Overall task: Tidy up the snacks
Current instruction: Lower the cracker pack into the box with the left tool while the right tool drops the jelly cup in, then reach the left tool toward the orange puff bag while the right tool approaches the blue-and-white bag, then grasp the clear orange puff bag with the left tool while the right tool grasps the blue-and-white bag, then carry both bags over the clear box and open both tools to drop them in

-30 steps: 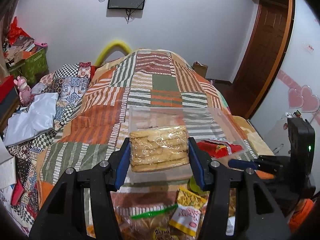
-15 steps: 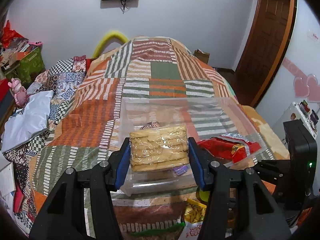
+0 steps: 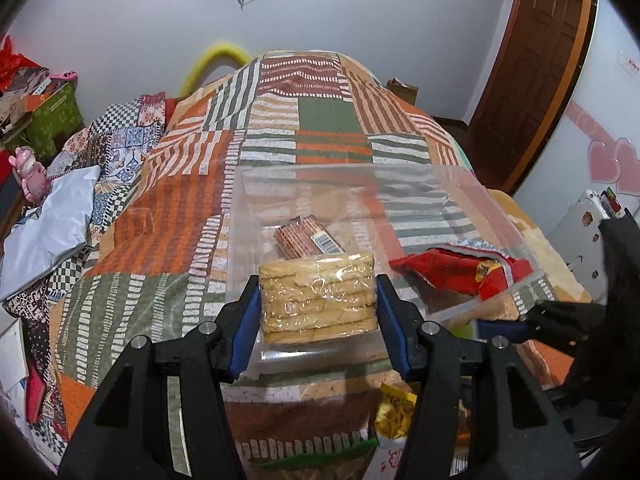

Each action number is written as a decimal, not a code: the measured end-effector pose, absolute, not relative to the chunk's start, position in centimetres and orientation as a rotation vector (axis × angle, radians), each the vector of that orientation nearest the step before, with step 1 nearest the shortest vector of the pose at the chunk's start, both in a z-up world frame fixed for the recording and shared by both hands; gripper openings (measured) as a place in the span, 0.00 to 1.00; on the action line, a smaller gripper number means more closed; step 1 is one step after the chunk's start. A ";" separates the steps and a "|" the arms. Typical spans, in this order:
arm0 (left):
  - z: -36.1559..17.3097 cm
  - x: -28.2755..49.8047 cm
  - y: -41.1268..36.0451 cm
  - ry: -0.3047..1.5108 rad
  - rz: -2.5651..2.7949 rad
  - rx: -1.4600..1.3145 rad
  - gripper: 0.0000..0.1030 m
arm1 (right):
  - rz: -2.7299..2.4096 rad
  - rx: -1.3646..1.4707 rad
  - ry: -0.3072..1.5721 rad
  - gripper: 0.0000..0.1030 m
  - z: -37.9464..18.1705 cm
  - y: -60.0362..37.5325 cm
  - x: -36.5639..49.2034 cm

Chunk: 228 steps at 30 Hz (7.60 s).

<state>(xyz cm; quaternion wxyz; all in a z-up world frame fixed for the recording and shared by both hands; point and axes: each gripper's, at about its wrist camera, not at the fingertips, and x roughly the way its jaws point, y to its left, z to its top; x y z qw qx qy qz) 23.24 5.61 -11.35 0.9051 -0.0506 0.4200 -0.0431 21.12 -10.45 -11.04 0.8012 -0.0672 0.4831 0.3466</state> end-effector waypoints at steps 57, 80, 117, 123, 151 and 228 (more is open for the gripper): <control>-12.5 10.3 12.9 0.918 0.109 -0.144 0.88 | 0.615 -0.070 0.854 0.57 -5.1 -13.7 15.3; -19.0 7.6 12.4 1.084 0.116 -0.182 0.93 | 0.624 -0.168 0.964 0.83 -9.9 -14.1 9.5; -19.5 13.9 13.1 1.030 0.108 -0.148 0.96 | 0.566 -0.142 0.951 0.86 -11.5 -14.2 12.7; -19.0 12.1 13.6 1.002 0.105 -0.170 0.87 | 0.549 -0.116 0.943 0.79 -11.2 -15.3 12.7; -10.7 10.0 12.3 0.821 0.072 -0.171 0.22 | 0.536 -0.038 0.875 0.52 -8.5 -17.2 13.7; -4.2 15.2 8.7 0.682 -0.015 -0.093 0.20 | 0.538 0.018 0.703 0.51 -3.9 -15.5 20.0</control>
